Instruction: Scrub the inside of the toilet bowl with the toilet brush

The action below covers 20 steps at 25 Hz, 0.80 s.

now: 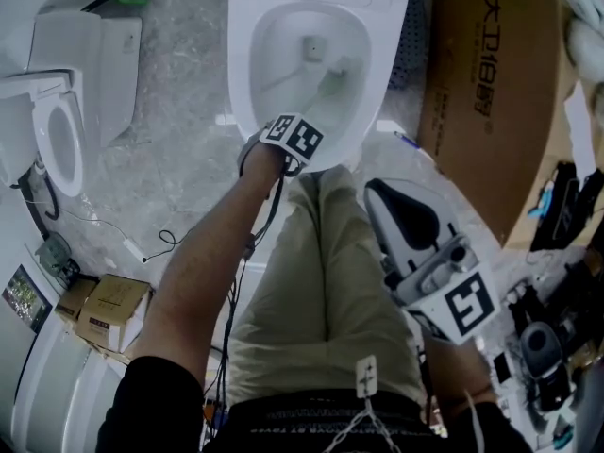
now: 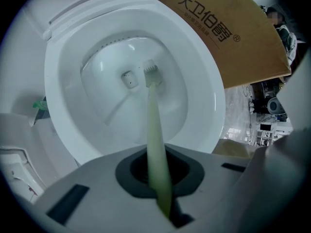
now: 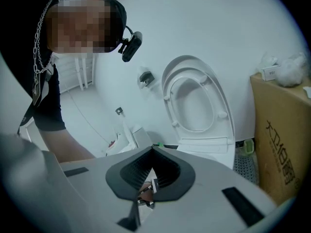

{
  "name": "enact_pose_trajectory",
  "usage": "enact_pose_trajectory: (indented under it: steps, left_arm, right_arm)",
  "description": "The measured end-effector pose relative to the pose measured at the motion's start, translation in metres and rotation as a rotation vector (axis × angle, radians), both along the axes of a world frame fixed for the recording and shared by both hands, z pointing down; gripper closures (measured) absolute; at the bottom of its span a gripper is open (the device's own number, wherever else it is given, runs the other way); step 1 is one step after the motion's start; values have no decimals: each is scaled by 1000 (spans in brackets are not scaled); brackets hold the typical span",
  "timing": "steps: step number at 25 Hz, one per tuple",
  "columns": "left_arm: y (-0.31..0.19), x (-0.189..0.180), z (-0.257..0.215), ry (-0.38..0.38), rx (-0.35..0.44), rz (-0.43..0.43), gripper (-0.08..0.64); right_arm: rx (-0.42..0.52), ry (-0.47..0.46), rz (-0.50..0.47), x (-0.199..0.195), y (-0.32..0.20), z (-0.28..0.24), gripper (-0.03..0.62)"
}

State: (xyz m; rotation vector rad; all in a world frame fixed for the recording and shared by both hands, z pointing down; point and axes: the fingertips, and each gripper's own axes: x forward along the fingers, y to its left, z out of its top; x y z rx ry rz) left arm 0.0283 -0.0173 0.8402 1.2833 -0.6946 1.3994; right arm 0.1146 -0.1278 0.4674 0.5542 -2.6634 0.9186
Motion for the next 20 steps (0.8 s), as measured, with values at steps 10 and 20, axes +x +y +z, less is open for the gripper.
enact_pose_trajectory:
  steps: [10, 20]
  left_arm:
    - [3, -34, -9, 18, -38, -227, 558]
    - [-12, -51, -13, 32, -31, -413, 558]
  right_arm:
    - [3, -15, 7, -14, 13, -7, 588]
    - [8, -6, 35, -7, 17, -8, 588]
